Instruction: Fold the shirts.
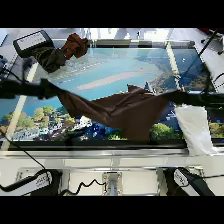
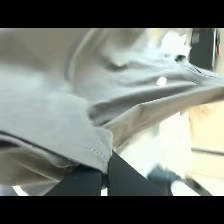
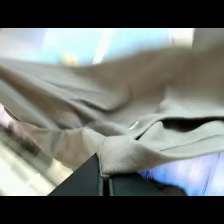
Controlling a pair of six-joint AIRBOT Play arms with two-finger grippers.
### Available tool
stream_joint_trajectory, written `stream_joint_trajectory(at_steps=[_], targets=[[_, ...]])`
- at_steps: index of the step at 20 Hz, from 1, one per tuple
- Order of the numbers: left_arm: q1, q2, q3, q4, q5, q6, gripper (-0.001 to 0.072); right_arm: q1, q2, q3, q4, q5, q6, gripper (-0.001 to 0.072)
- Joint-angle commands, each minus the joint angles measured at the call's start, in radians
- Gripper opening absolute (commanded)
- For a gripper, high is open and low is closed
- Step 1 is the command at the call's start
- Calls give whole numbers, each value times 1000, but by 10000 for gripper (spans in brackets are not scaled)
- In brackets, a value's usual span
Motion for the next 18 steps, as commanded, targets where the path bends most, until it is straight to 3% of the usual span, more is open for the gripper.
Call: stream_joint_trajectory(at_steps=[1, 6, 9, 12, 13, 15, 16, 18], targets=[[6, 165, 249, -16, 39, -43, 10, 0, 149, 246, 20, -13, 23, 33], [12, 380, 466, 137, 66, -68, 10, 3, 352, 509, -108, -18, 79, 33], [11, 438, 604, 242, 73, -89, 11, 26, 409, 675, -318, -24, 150, 33], [11, 445, 703, 457, 135, -147, 10, 141, 409, 792, -579, -59, 213, 33], [11, 442, 696, 549, 124, -193, 9, 187, 399, 795, -681, -43, 259, 33], [11, 418, 623, 692, -41, -248, 9, 278, 343, 774, -842, 79, 342, 34], [10, 407, 542, 719, -130, -249, 10, 330, 311, 730, -885, 105, 353, 34], [10, 406, 307, 711, -138, -247, 10, 401, 242, 602, -938, 100, 359, 34]])
